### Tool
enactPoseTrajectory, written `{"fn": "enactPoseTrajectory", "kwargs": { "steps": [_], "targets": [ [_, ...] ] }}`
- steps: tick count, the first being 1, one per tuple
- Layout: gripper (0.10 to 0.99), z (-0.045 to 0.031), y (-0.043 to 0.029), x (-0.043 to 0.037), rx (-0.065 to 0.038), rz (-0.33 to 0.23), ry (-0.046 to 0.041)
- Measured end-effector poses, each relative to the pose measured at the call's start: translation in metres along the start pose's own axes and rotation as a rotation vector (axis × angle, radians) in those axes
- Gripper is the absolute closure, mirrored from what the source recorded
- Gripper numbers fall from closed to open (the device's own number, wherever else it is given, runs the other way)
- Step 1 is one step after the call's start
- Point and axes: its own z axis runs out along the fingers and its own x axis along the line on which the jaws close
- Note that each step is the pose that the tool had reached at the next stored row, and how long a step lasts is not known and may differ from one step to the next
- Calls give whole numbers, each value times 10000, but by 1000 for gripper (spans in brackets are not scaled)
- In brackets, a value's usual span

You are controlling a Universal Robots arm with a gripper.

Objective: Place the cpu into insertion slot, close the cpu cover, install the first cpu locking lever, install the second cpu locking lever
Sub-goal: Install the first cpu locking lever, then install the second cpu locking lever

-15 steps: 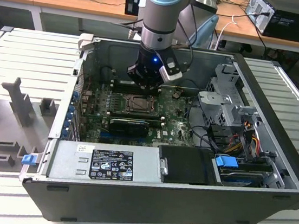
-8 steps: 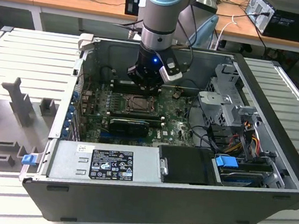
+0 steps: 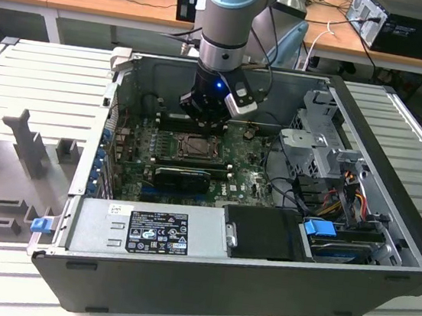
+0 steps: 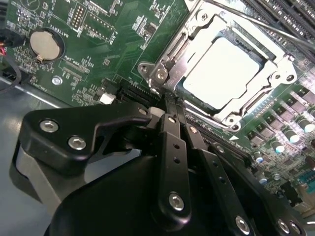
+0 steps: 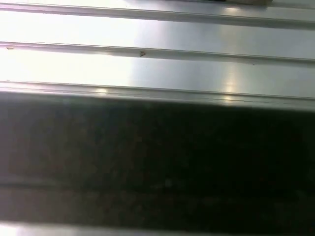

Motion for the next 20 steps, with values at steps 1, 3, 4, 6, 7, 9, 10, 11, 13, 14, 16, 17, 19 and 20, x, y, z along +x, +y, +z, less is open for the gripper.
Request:
{"fn": "enactPoseTrajectory", "kwargs": {
  "steps": [1, 3, 4, 6, 7, 9, 10, 11, 13, 14, 16, 17, 19, 20],
  "targets": [
    [980, -34, 2, 0, 2, 0, 1],
    [980, -147, 8, -2, 2, 0, 0],
    [980, -181, 10, -2, 2, -1, 1],
    [980, -182, -4, -1, 2, -1, 1],
    [980, -183, -12, -1, 2, -1, 1],
    [980, -183, -22, 0, 2, 0, 0],
    [980, -184, -35, 0, 2, 0, 0],
    [980, -184, -43, 1, 2, 0, 1],
    [980, -185, -58, 2, 2, 0, 1],
    [980, -186, -62, 2, 2, 0, 1],
    [980, -186, -68, 2, 2, 0, 0],
    [980, -187, -71, 2, 3, 0, 1],
    [980, -188, -100, 4, 2, 0, 0],
    [980, -189, -118, 5, 1, -1, 1]
  ]
}}
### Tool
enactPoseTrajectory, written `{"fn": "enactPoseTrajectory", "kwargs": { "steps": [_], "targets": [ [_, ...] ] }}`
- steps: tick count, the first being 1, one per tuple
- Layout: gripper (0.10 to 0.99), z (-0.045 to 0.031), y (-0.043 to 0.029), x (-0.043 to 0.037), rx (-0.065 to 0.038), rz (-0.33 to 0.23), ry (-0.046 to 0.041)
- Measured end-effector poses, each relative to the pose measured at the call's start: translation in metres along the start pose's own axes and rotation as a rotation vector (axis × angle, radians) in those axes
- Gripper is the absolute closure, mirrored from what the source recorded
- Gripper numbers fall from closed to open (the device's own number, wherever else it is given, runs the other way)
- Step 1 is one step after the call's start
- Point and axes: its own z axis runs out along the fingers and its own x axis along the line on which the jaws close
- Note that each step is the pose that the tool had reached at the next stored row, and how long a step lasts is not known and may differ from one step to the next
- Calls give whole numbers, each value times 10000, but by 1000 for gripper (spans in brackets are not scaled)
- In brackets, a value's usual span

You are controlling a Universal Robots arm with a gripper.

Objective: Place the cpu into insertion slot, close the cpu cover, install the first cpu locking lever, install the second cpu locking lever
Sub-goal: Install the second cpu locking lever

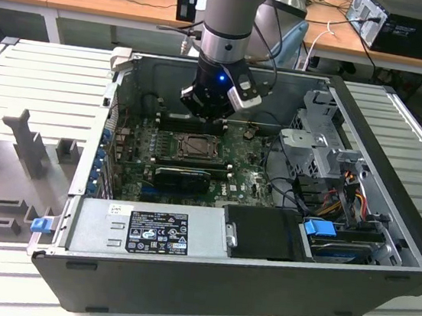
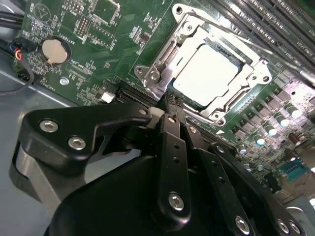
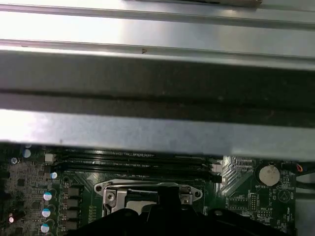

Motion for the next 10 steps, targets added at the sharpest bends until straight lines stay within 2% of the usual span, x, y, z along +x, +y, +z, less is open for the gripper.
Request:
{"fn": "enactPoseTrajectory", "kwargs": {
  "steps": [5, 6, 8, 10],
  "targets": [
    [980, -56, -5, 0, 2, 10, -1],
    [980, -86, -4, -1, 1, 14, -1],
    [980, -203, 2, -2, 1, 18, -1],
    [980, -263, 6, -3, 2, 18, -1]
  ]
}}
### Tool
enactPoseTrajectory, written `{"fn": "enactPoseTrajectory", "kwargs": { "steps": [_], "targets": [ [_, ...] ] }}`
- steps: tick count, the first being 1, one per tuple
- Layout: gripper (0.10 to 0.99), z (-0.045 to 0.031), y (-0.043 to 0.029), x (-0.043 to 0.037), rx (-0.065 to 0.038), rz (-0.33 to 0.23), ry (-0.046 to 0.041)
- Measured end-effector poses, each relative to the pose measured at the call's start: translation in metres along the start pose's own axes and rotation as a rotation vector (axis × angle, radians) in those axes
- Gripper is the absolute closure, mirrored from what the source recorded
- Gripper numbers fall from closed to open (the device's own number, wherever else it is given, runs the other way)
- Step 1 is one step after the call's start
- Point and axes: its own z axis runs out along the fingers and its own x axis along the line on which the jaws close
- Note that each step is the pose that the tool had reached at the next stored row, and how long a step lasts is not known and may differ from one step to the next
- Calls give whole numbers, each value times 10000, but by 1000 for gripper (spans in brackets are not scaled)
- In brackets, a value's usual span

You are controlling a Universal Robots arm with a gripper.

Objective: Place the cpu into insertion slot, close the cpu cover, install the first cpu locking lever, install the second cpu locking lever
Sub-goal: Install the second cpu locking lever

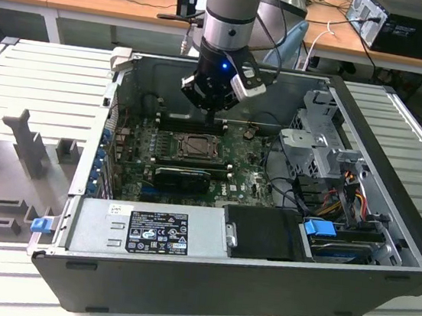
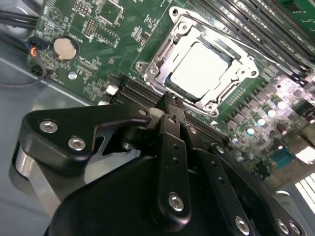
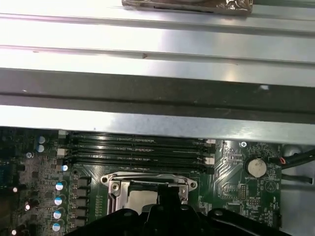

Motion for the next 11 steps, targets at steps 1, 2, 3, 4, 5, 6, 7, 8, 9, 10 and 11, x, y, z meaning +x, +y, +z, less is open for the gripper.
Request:
{"fn": "enactPoseTrajectory", "kwargs": {
  "steps": [1, 2, 3, 4, 5, 6, 7, 8, 9, 10, 11],
  "targets": [
    [980, -22, 1, 0, -1, 2, 0],
    [980, -29, 0, 0, -1, 3, 0],
    [980, -32, -3, -1, -3, 2, -1],
    [980, -33, -11, 0, -4, 4, -1],
    [980, -34, -27, 1, -1, 6, -1],
    [980, -36, -50, 2, -1, 6, -1],
    [980, -37, -70, 4, -1, 5, -1],
    [980, -38, -88, 5, -1, 7, -1],
    [980, -39, -113, 6, 0, 7, 1],
    [980, -41, -141, 8, -1, 6, 1],
    [980, -42, -193, 11, -1, 6, 2]
  ]
}}
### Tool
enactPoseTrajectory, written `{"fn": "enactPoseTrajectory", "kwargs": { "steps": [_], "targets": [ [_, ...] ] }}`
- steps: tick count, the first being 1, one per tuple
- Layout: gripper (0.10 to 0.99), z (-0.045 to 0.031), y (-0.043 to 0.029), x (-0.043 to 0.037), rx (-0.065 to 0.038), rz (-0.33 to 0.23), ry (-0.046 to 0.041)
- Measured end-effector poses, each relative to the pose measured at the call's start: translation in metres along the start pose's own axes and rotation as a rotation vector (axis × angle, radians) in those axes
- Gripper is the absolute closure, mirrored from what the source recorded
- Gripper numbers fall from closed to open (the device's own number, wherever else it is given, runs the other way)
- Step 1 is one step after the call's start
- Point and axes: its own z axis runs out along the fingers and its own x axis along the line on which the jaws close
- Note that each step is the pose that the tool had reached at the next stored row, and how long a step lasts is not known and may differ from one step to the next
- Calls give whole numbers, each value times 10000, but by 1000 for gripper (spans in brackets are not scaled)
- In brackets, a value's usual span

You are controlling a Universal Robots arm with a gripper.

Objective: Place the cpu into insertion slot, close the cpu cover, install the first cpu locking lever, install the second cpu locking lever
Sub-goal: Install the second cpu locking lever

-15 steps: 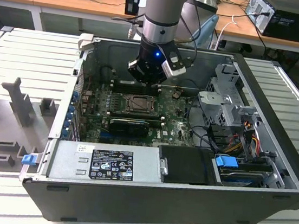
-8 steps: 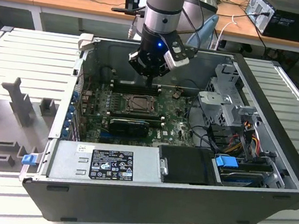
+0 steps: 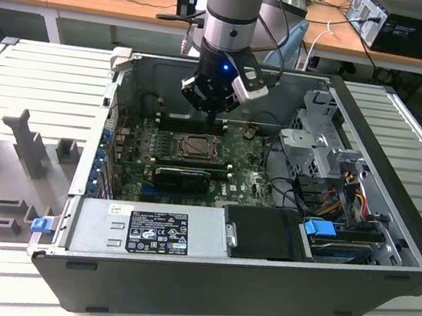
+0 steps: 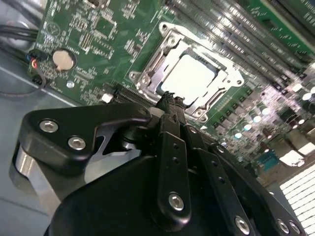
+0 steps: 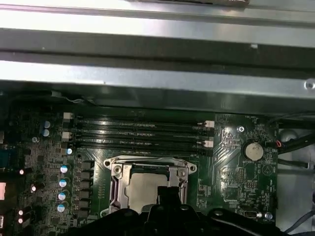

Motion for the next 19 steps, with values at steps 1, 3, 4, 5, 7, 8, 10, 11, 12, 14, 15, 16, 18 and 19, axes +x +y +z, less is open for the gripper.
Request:
{"fn": "enactPoseTrajectory", "kwargs": {
  "steps": [1, 3, 4, 5, 7, 8, 10, 11, 12, 14, 15, 16, 18, 19],
  "targets": [
    [980, -2, -46, 3, 0, 2, 1],
    [980, -5, -158, 8, -1, 4, 3],
    [980, -7, -183, 10, 0, 4, 4],
    [980, -8, -210, 11, 0, 4, 4],
    [980, -13, -331, 17, -1, 4, 6],
    [980, -16, -378, 19, -6, 5, 7],
    [980, -20, -441, 22, -298, 8, 15],
    [980, -20, -465, 24, -345, 9, 16],
    [980, -15, -489, 27, -370, 9, 14],
    [980, 23, -550, 38, -390, -1, 17],
    [980, 33, -561, 40, -391, -1, 16],
    [980, 41, -570, 49, -390, 2, 16],
    [980, 70, -584, 166, -397, -3, 15],
    [980, 92, -585, 215, -395, 0, 16]
  ]
}}
